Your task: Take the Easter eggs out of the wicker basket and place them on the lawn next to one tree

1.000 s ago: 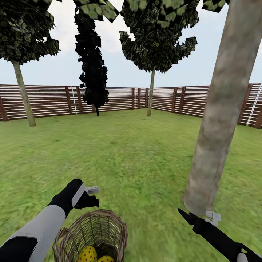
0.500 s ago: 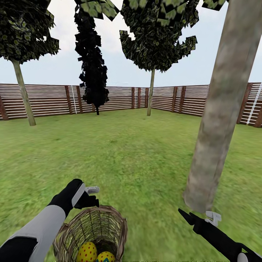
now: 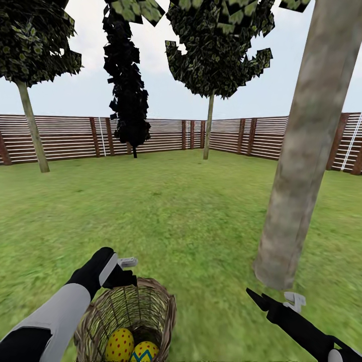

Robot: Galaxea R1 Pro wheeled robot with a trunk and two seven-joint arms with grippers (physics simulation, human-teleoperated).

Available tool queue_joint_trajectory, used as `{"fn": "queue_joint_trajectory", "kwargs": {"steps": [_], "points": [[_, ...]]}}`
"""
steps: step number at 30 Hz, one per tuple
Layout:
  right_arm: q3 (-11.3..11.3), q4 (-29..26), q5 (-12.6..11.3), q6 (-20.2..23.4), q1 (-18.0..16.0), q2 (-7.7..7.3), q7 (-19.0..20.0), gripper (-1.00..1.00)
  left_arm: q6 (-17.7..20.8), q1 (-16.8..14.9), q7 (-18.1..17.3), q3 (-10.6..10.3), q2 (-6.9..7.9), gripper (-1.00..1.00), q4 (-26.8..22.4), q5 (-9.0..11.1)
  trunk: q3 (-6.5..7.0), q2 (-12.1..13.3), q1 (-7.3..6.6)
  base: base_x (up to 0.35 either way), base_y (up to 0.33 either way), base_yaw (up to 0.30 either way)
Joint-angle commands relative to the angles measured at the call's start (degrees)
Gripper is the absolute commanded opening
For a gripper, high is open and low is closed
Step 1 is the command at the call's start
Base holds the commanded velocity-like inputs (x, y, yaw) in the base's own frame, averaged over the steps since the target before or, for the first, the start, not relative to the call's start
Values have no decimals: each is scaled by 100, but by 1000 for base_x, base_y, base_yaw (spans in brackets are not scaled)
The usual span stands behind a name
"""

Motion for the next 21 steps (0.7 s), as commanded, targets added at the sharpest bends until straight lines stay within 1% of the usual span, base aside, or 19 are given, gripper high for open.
{"fn": "queue_joint_trajectory", "kwargs": {"steps": [1, 14, 21], "points": [[-12, -2, -23, 38, -5, 5, 14, 100, 16, -3, 24, -44, 8, 100, -7, 48, -25, -44, 21, 0, 0, 0], [-8, 6, -23, 38, -10, 5, 14, 100, 16, -3, 24, -44, 9, 100, -7, 53, -258, -566, 307, 0, 0, 0], [-12, 7, -25, 38, -12, 5, 14, 100, -41, -3, 24, -44, 8, 100, -7, 51, -413, -575, 325, 0, 0, 0]]}}
